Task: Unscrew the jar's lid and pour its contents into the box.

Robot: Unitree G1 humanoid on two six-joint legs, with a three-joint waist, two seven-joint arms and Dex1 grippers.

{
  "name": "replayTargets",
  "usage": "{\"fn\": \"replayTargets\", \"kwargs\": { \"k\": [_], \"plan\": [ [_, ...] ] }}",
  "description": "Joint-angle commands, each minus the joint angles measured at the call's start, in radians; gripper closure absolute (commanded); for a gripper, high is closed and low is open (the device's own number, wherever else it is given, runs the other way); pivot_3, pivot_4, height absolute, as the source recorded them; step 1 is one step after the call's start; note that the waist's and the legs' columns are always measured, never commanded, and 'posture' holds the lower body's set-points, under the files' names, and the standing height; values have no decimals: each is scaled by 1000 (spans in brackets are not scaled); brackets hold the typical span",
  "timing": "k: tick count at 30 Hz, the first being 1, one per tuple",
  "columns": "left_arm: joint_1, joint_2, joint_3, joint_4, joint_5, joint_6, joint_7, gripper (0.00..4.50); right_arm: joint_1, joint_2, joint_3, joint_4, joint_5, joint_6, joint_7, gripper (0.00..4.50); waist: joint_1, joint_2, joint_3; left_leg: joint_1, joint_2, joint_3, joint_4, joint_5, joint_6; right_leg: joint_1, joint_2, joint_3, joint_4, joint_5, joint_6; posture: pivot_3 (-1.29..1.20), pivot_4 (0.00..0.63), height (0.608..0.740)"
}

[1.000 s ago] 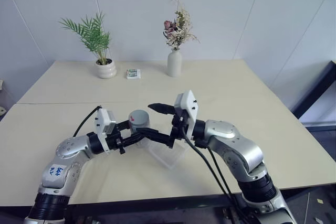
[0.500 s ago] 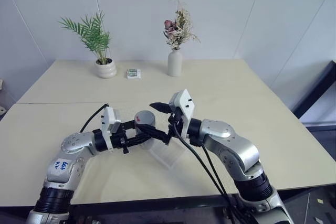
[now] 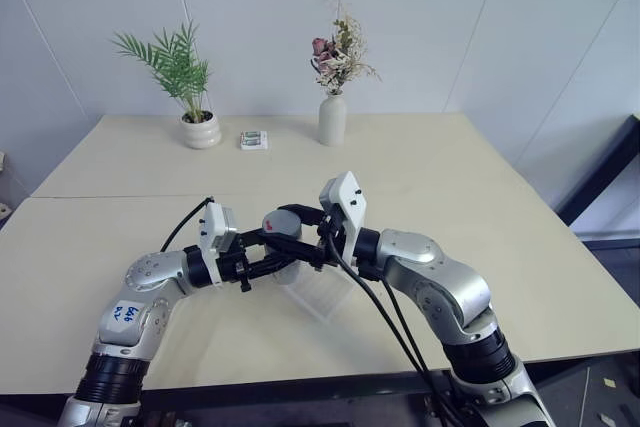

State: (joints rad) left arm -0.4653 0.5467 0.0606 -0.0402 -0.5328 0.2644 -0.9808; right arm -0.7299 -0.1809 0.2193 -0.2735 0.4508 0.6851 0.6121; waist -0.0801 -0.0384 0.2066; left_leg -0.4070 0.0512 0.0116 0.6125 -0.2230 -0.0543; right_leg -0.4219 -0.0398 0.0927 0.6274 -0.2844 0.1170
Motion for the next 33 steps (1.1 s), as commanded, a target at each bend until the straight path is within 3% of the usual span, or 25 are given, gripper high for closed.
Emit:
{"fn": "replayTargets", "kwargs": {
  "k": [1,5,9,13,21,29,33],
  "plan": [
    [0,-4,7,-32,2,-20,-8,2481,-31,11,-41,-38,56,-13,31,1906,0,0,0,0,0,0,0,0,0,0,0,0,0,0,0,0,150,740],
    [-13,2,-3,-21,-2,-14,-36,2481,-44,-48,-28,-43,108,-28,198,1906,2,0,0,0,0,0,0,0,0,0,0,0,0,0,0,0,150,740],
    [-65,8,-41,22,11,-21,-105,2481,-93,-156,-20,0,182,-46,481,1906,5,0,0,0,0,0,0,0,0,0,0,0,-1,0,0,0,150,740],
    [-106,0,-78,39,10,-18,-175,2481,-161,-184,-11,77,189,-63,624,1906,-2,0,0,0,0,0,0,0,0,0,1,0,0,0,0,0,150,740],
    [-109,-17,-106,14,-7,15,-234,2481,-232,-187,-8,206,145,-115,765,1906,-2,0,0,0,0,0,0,0,0,0,2,0,0,-1,1,0,150,740],
    [-95,-25,-77,-8,-20,30,-217,2481,-239,-185,-40,259,124,-148,761,1906,-1,0,0,0,0,-1,1,0,0,0,2,1,1,-1,1,0,150,740],
    [-90,-21,-69,-21,-28,38,-213,2481,-226,-179,-52,263,124,-140,730,578,-2,0,0,0,0,0,1,0,0,0,2,1,1,-1,1,0,150,740]
  ]
}}
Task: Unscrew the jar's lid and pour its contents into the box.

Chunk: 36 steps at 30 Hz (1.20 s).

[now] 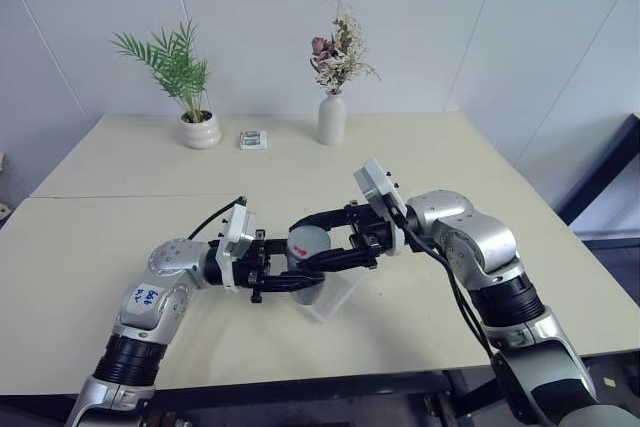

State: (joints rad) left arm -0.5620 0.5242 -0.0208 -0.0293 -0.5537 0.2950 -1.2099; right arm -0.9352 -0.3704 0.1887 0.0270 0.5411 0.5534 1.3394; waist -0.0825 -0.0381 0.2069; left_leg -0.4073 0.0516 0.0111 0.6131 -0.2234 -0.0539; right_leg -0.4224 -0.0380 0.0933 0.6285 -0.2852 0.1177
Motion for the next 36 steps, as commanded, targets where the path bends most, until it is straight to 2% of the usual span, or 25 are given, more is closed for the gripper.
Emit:
{"fn": "replayTargets", "kwargs": {
  "k": [1,2,15,24,36],
  "plan": [
    [6,5,13,-34,-14,20,13,2481,-19,13,-24,-36,34,-8,-1,206,1,0,0,0,0,0,0,0,0,0,0,0,0,0,0,0,150,740],
    [6,9,12,-36,-21,32,10,2481,-18,16,-26,-35,34,-11,-5,11,2,0,0,0,0,0,0,0,0,0,0,0,0,0,0,0,150,740],
    [-3,2,39,-17,-9,15,29,2481,-12,25,-48,-33,-6,-86,-91,11,2,0,0,0,0,0,0,0,0,0,0,0,0,0,0,0,150,740],
    [-22,-6,60,8,-6,-2,58,2481,27,29,-22,-109,-43,-19,-240,11,3,0,0,-1,0,0,0,0,0,-1,0,0,1,0,0,0,150,740],
    [-26,-9,55,7,-10,3,60,2481,9,45,-58,-42,-56,-29,-322,11,3,0,0,-1,0,0,0,0,0,-1,0,0,1,0,0,0,150,740]
  ]
}}
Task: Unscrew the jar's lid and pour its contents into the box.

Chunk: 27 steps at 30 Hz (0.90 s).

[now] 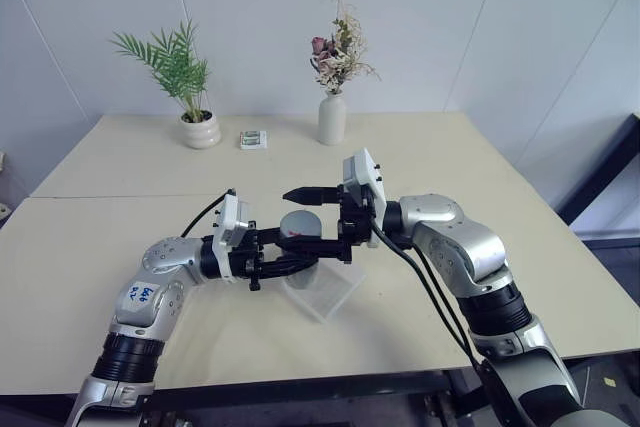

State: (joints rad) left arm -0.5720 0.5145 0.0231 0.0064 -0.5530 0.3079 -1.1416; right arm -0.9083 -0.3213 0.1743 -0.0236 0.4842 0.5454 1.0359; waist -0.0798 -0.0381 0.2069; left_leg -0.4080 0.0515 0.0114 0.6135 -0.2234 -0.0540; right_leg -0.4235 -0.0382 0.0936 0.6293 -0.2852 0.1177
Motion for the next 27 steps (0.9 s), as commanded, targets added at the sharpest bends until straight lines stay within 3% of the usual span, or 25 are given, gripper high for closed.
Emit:
{"fn": "replayTargets", "kwargs": {
  "k": [1,15,27],
  "plan": [
    [-16,1,11,-28,-11,-10,-8,2481,-17,-11,-51,10,4,-23,-16,11,0,0,0,0,0,0,0,0,0,0,0,0,0,0,0,0,150,740],
    [-7,5,14,-37,-16,-9,5,2481,32,-178,-159,79,37,-46,26,11,5,0,0,0,0,0,0,0,0,0,0,0,0,0,0,0,150,740],
    [-15,1,18,-23,-12,-9,-4,2481,84,-243,-219,60,64,-18,31,11,1,0,0,-1,0,1,0,0,0,-1,0,1,0,0,1,0,150,740]
  ]
}}
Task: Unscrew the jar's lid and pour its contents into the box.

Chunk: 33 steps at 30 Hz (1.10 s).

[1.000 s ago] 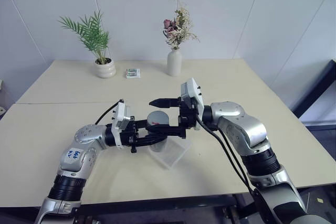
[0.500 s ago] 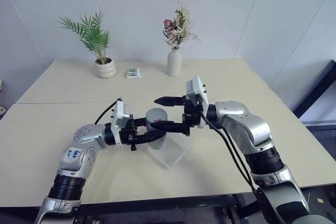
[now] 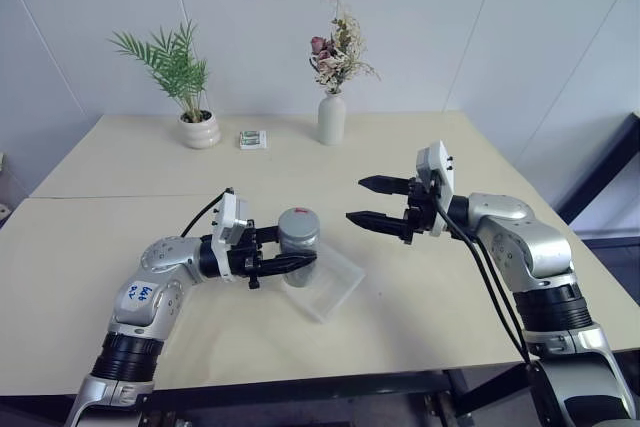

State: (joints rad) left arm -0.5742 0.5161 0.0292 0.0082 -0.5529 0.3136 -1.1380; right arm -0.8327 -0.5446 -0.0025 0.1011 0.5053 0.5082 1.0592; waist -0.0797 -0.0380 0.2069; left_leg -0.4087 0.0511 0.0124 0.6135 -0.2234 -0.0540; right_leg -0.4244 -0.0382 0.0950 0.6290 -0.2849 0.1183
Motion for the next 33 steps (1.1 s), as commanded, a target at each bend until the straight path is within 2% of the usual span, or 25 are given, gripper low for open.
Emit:
{"fn": "replayTargets", "kwargs": {
  "k": [1,5,12,20,33],
  "plan": [
    [-15,-1,12,-21,-11,-16,-8,2481,11,-17,-46,-92,64,39,9,11,1,0,0,0,0,0,0,0,0,0,0,0,0,0,0,0,150,740],
    [-23,-4,11,-9,-7,-20,-9,2481,13,6,-43,-193,140,114,-8,11,-1,0,0,0,0,0,0,0,0,0,0,0,0,0,0,0,150,740],
    [-26,-13,3,-9,-5,-18,-9,2481,26,109,7,-332,203,192,-100,11,1,0,0,0,0,0,0,0,0,-1,0,1,2,0,0,0,150,740],
    [-27,-17,2,-12,-7,-14,-8,2481,-27,192,107,-302,112,166,-185,11,0,0,0,0,0,0,1,0,0,-1,0,1,2,0,0,0,150,740],
    [-14,-19,6,-29,-12,-11,4,2481,-65,204,145,-245,38,134,-172,11,1,0,0,-1,0,0,1,0,0,-2,0,1,2,0,0,0,150,740]
  ]
}}
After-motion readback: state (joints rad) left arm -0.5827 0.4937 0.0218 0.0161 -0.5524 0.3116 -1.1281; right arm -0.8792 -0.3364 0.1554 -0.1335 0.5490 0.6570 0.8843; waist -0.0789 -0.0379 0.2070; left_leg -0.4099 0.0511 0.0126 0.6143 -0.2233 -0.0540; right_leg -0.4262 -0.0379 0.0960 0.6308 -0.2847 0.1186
